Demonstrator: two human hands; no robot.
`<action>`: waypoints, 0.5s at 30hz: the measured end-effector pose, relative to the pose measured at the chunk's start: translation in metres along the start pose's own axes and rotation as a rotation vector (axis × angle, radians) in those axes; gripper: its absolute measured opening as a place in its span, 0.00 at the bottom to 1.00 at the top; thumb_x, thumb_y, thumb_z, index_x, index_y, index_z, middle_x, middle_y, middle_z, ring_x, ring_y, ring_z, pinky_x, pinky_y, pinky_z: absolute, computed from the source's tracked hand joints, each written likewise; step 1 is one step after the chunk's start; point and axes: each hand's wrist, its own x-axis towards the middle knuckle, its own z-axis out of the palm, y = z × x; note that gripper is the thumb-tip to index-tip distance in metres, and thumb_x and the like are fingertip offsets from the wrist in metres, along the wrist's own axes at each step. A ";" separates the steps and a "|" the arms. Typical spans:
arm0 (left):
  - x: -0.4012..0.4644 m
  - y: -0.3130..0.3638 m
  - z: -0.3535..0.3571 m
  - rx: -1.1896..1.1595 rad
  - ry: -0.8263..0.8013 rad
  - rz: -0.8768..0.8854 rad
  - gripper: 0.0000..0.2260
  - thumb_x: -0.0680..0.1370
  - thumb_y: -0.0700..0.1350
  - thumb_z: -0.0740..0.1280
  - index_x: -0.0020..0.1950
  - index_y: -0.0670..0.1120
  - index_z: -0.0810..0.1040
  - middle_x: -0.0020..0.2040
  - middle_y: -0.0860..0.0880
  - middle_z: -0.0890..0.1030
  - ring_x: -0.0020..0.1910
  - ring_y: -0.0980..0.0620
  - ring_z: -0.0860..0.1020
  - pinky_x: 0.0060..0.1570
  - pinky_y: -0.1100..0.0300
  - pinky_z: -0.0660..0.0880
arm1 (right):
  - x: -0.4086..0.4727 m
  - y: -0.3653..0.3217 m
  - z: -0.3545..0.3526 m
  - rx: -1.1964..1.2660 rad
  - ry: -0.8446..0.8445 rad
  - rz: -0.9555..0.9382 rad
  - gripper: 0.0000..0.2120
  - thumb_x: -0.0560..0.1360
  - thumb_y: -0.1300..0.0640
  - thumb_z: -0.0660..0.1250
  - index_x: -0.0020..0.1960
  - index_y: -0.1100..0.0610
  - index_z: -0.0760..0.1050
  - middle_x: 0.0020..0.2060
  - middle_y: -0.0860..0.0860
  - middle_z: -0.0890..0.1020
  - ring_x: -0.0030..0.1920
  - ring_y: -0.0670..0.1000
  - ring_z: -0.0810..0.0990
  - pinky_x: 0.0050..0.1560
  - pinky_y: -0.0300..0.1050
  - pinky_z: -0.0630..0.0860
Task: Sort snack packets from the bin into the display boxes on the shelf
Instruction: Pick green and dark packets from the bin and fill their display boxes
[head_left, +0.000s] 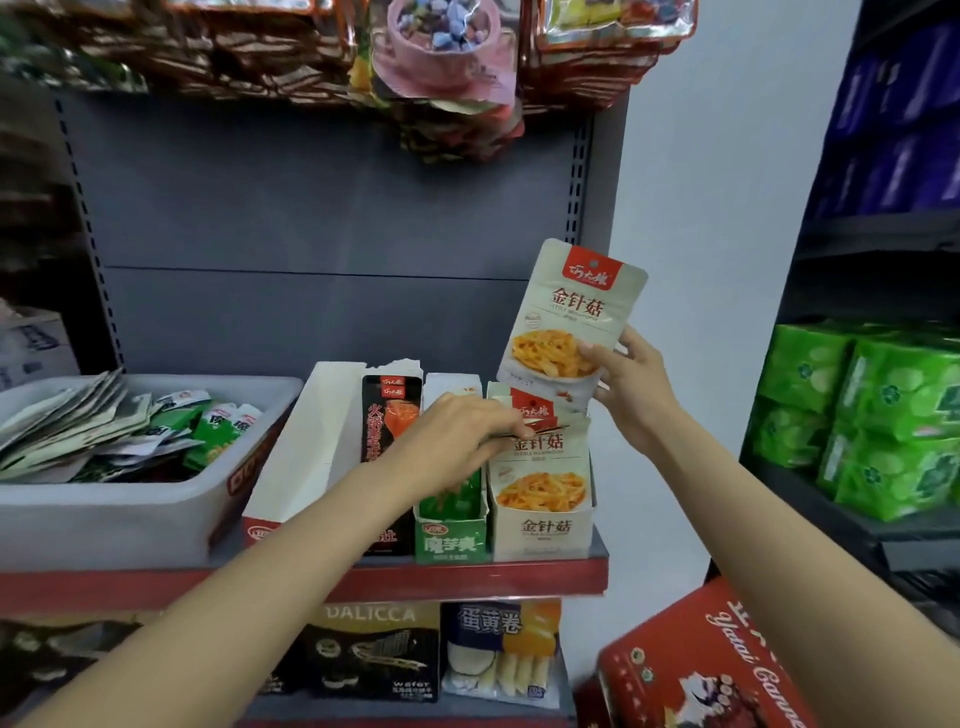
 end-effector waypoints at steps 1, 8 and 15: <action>-0.001 0.000 0.000 0.014 0.003 0.021 0.09 0.76 0.41 0.69 0.55 0.48 0.82 0.53 0.53 0.83 0.53 0.53 0.80 0.56 0.58 0.72 | 0.001 0.002 0.000 -0.001 -0.013 0.021 0.13 0.77 0.65 0.63 0.60 0.56 0.74 0.55 0.52 0.82 0.51 0.52 0.83 0.42 0.45 0.79; -0.001 0.002 -0.002 0.039 -0.037 0.000 0.09 0.77 0.44 0.67 0.57 0.50 0.81 0.55 0.55 0.82 0.55 0.54 0.79 0.58 0.56 0.73 | 0.000 0.013 -0.007 -0.330 -0.111 0.195 0.14 0.75 0.69 0.64 0.60 0.61 0.75 0.56 0.56 0.81 0.51 0.54 0.81 0.44 0.49 0.80; -0.003 0.003 -0.003 0.034 -0.064 -0.046 0.11 0.78 0.44 0.66 0.59 0.51 0.80 0.57 0.55 0.81 0.57 0.55 0.77 0.59 0.59 0.70 | 0.002 0.006 -0.004 -0.606 -0.160 0.230 0.09 0.74 0.66 0.68 0.54 0.60 0.76 0.47 0.51 0.82 0.45 0.50 0.81 0.36 0.40 0.78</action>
